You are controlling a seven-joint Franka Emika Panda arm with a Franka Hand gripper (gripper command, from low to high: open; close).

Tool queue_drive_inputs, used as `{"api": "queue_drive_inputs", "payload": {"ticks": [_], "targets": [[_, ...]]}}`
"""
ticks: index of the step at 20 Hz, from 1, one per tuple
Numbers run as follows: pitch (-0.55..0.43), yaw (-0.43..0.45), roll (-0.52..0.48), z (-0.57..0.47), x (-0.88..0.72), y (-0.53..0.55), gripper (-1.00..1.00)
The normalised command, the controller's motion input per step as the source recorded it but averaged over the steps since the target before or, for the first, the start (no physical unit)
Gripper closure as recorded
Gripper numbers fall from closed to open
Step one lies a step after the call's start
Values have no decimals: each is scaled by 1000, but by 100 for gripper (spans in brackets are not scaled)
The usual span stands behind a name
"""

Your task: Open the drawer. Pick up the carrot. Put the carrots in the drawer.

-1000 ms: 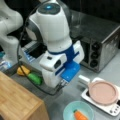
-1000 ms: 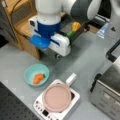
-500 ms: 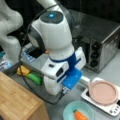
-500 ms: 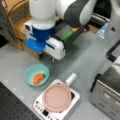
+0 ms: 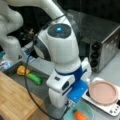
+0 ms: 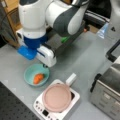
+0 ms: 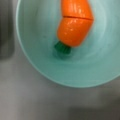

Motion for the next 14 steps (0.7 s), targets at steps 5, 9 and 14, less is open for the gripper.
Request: {"api": "queue_drive_inputs", "payload": {"ticks": [5,9,14], "targets": [[202,7,122,132,292,-148,-100],[217,-1,88,98,273,-118,-100],[200,13,99,1,274,-98,-100]]}}
